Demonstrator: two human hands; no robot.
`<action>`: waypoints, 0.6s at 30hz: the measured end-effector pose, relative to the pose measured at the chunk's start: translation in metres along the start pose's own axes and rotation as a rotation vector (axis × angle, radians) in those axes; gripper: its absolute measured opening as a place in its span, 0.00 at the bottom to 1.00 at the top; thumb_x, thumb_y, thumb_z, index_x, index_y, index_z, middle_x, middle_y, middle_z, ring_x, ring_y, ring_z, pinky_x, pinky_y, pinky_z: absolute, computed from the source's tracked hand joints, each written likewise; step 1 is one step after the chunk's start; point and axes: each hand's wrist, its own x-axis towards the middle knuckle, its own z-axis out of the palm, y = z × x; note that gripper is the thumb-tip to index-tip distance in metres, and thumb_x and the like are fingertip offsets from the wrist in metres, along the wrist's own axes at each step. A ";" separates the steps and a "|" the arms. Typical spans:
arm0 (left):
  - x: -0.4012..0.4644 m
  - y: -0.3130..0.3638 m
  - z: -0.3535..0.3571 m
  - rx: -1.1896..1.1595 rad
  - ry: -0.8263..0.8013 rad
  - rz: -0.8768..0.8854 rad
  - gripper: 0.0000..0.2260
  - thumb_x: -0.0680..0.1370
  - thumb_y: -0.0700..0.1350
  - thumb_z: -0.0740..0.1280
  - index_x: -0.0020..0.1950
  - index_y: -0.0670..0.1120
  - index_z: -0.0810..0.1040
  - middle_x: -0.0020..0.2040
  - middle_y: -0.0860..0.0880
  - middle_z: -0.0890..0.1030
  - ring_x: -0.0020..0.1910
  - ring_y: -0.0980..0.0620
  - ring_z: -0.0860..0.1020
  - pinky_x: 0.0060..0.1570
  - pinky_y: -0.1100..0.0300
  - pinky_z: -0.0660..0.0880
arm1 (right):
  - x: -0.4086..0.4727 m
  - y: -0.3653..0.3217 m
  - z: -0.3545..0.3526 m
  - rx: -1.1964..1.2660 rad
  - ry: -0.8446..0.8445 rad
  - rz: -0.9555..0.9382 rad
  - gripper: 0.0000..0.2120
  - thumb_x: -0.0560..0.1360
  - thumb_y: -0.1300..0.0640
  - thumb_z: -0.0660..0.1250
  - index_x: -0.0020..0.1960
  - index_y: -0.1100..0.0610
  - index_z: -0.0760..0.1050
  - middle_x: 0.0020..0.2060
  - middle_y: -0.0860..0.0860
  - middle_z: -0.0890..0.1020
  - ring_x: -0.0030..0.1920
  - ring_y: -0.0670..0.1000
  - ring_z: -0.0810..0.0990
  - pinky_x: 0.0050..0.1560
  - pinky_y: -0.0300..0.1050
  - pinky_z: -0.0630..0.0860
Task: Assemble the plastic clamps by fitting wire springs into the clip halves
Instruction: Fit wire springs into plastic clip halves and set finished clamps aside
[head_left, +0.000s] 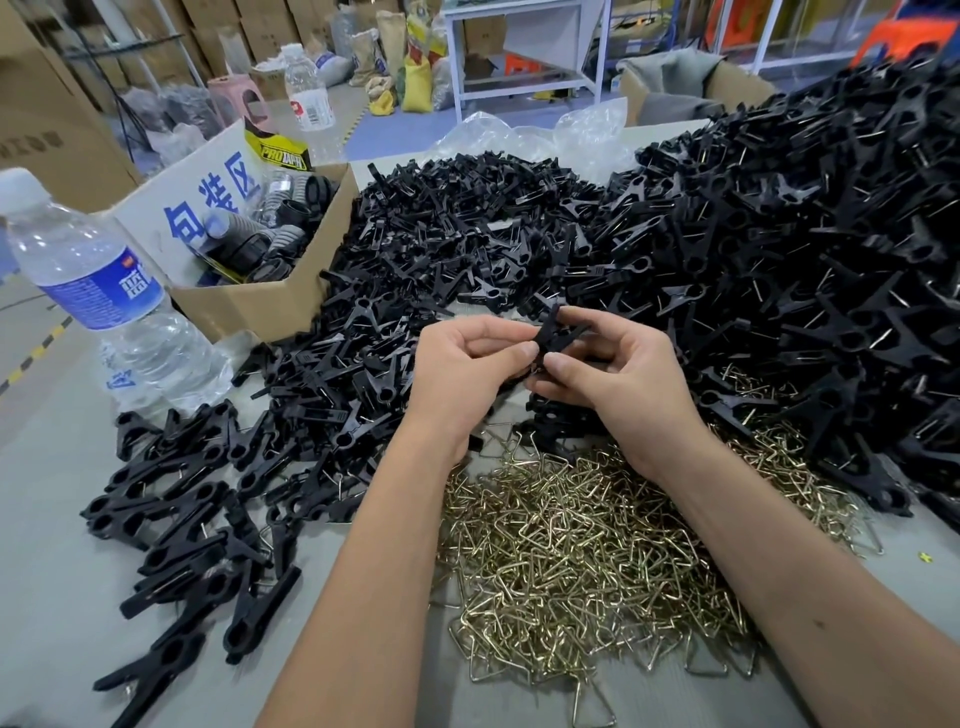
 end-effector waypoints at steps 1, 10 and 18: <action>0.001 -0.001 0.000 -0.013 0.025 -0.002 0.07 0.76 0.31 0.73 0.48 0.41 0.86 0.42 0.42 0.88 0.41 0.50 0.86 0.44 0.60 0.81 | 0.000 0.000 0.000 -0.007 0.000 0.002 0.20 0.77 0.71 0.72 0.66 0.57 0.79 0.40 0.50 0.86 0.46 0.61 0.89 0.48 0.48 0.86; 0.002 -0.003 0.001 -0.037 -0.002 -0.020 0.07 0.76 0.31 0.73 0.47 0.42 0.87 0.41 0.43 0.88 0.39 0.52 0.85 0.42 0.62 0.80 | 0.000 -0.001 0.002 -0.018 0.030 0.038 0.19 0.77 0.71 0.72 0.65 0.56 0.79 0.47 0.55 0.87 0.46 0.59 0.89 0.48 0.49 0.86; 0.002 -0.003 -0.005 0.035 -0.110 0.052 0.10 0.75 0.32 0.76 0.52 0.44 0.87 0.46 0.45 0.88 0.45 0.51 0.87 0.44 0.64 0.81 | -0.002 -0.004 -0.001 -0.029 0.050 0.054 0.18 0.78 0.68 0.73 0.67 0.60 0.79 0.46 0.58 0.88 0.45 0.59 0.89 0.42 0.43 0.85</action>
